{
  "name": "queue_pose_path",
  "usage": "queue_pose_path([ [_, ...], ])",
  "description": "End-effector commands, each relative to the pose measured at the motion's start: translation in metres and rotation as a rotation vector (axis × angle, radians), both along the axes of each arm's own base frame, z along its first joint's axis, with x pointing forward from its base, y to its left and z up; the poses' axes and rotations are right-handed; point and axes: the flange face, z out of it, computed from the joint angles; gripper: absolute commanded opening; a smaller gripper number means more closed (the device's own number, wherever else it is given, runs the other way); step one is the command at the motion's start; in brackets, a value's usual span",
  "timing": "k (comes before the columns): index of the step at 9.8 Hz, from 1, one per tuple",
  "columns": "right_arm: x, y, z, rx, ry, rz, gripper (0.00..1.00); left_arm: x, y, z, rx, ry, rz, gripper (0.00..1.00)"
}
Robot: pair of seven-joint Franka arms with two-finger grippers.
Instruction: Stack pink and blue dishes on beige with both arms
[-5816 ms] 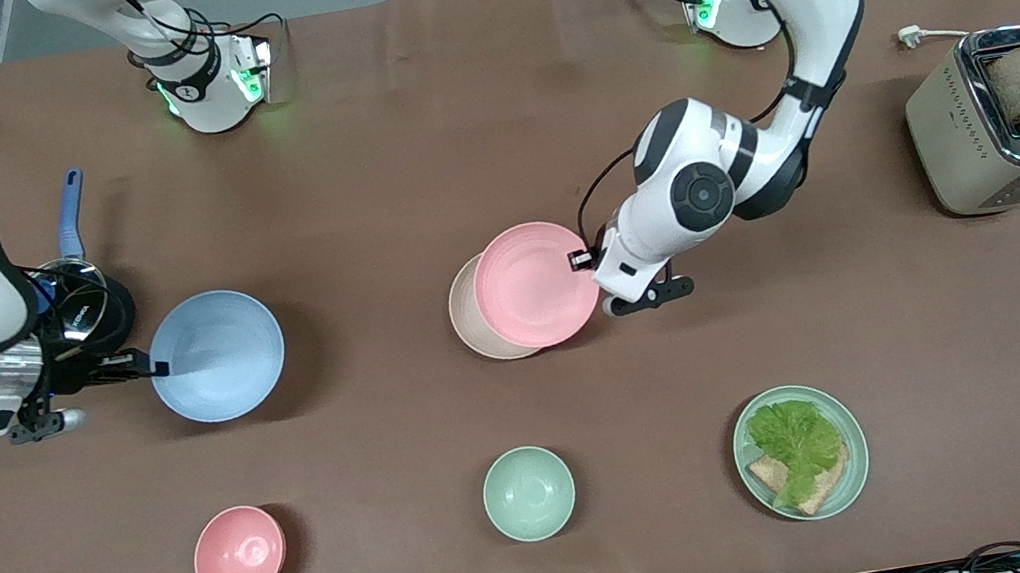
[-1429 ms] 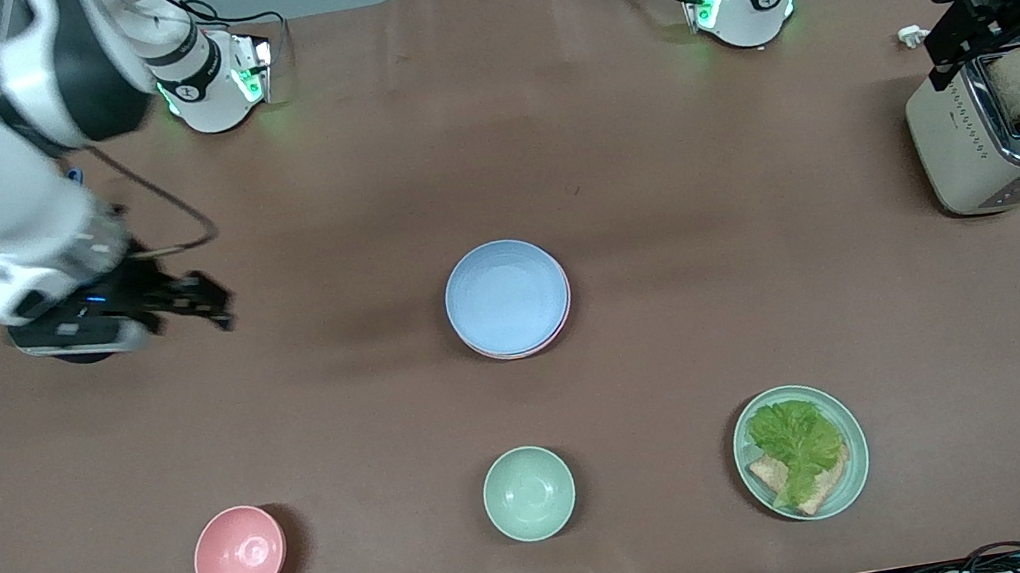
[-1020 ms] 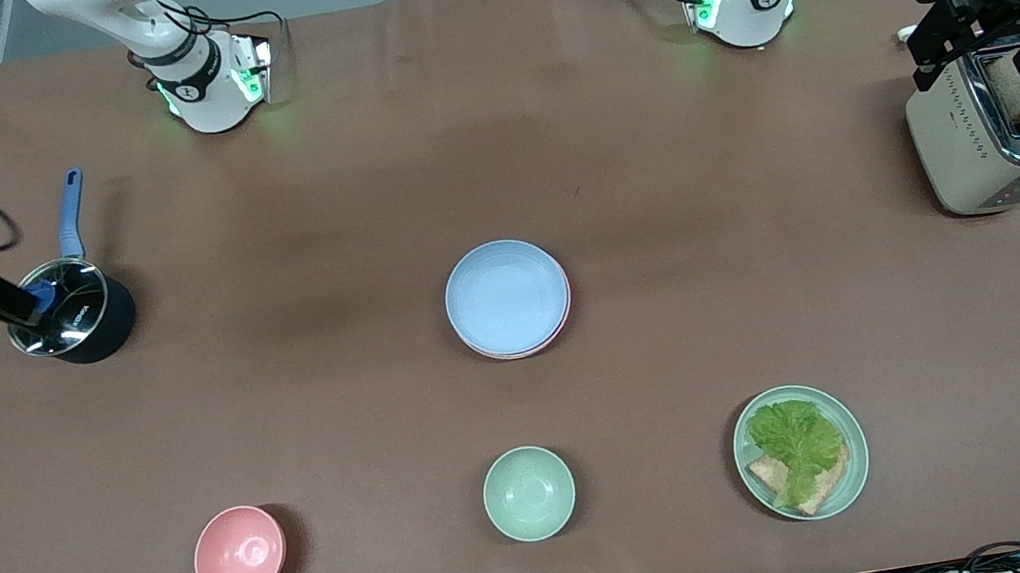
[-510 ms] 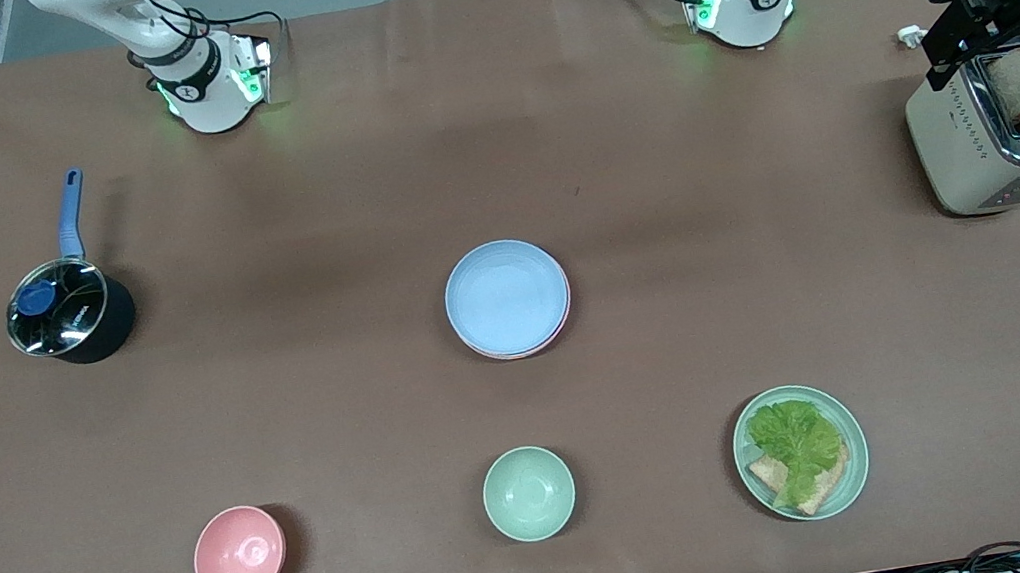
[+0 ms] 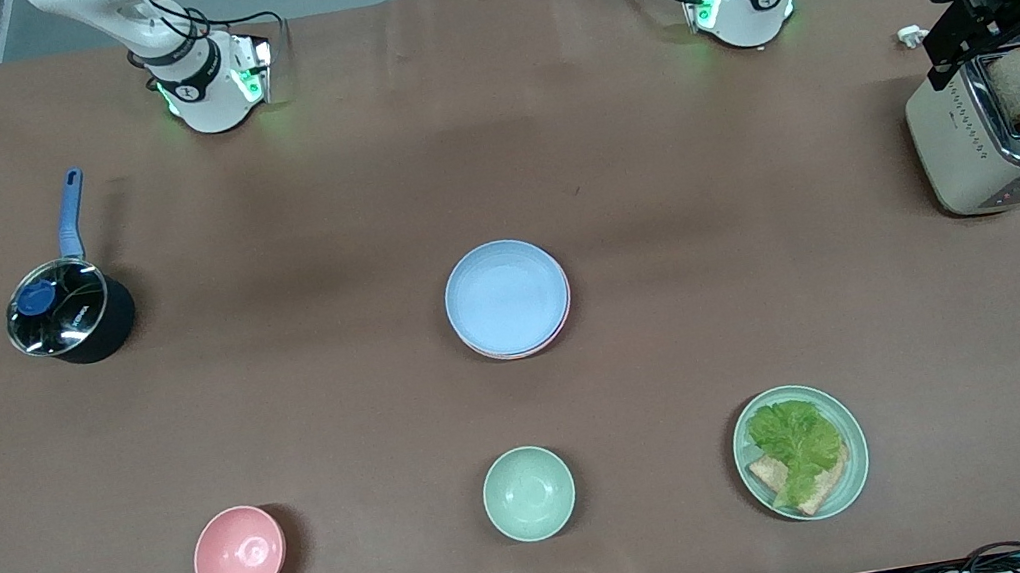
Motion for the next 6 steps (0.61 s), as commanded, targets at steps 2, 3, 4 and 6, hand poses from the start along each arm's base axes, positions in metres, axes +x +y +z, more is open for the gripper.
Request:
queue_pose_path([
  [2, -0.007, -0.0044, -0.0002, -0.007, 0.043, 0.081, 1.0, 0.0056, 0.003, -0.0122, -0.041, 0.05, -0.002, 1.0],
  [3, -0.0073, -0.0052, -0.0003, -0.007, 0.045, 0.08, 1.0, 0.0075, 0.0004, -0.0144, -0.043, 0.057, -0.007, 1.0],
  [4, -0.0072, -0.0054, -0.0002, -0.008, 0.044, 0.08, 1.0, 0.0071, 0.0013, -0.0167, -0.042, 0.069, -0.005, 1.0],
  [6, -0.0075, -0.0054, -0.0005, -0.008, 0.047, 0.078, 1.0, 0.0066, 0.0016, -0.0164, -0.04, 0.072, -0.007, 1.0],
])
